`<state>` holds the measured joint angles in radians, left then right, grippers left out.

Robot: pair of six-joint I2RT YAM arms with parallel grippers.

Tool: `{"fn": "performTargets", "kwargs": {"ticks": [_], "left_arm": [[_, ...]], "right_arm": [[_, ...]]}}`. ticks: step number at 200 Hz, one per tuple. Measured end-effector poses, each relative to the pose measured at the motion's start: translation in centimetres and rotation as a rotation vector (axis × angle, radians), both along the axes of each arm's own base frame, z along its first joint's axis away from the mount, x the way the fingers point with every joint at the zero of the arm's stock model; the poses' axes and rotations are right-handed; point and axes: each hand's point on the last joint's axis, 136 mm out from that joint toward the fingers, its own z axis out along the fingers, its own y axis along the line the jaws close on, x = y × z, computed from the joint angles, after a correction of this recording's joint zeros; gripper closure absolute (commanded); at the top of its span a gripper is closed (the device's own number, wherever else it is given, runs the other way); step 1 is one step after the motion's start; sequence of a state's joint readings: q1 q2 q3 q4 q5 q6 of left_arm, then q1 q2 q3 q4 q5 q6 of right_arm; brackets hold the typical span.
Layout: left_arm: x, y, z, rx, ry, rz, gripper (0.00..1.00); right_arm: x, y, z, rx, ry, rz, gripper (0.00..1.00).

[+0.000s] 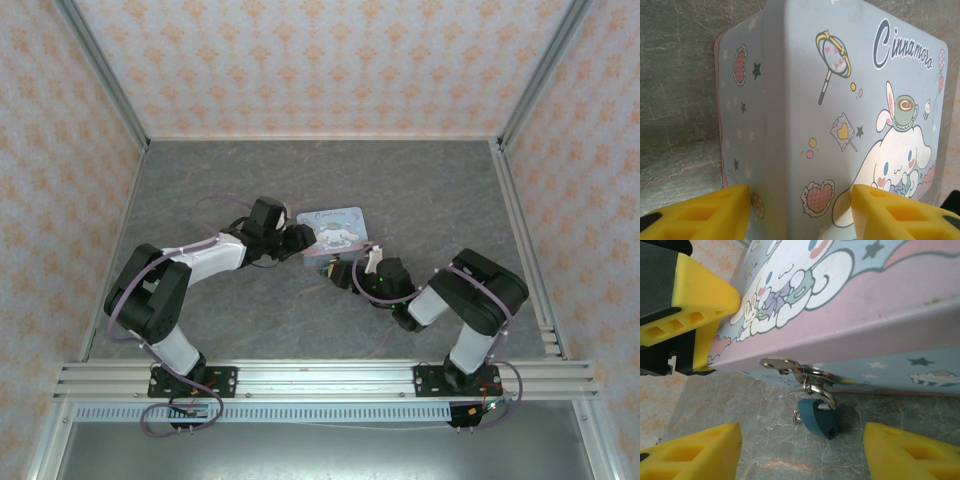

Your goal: Unlock the padlock with the key

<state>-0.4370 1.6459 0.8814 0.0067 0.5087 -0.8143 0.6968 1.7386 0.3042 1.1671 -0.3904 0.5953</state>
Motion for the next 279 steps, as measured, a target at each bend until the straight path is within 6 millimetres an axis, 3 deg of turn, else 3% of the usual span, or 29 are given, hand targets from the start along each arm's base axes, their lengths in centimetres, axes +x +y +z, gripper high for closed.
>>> {"fn": "performTargets", "kwargs": {"ticks": [87,202,279], "left_arm": [[0.0,0.0,0.0,0.0,0.001,0.0,0.45],[0.0,0.0,0.0,0.001,0.001,0.0,0.45],[0.0,0.1,0.0,0.004,-0.001,0.004,0.45]], "right_arm": [[1.0,1.5,0.2,0.04,-0.031,0.027,0.45],[1.0,1.4,-0.3,0.035,-0.021,0.026,0.69],[1.2,1.2,-0.7,0.023,-0.017,0.014,0.79]]}}
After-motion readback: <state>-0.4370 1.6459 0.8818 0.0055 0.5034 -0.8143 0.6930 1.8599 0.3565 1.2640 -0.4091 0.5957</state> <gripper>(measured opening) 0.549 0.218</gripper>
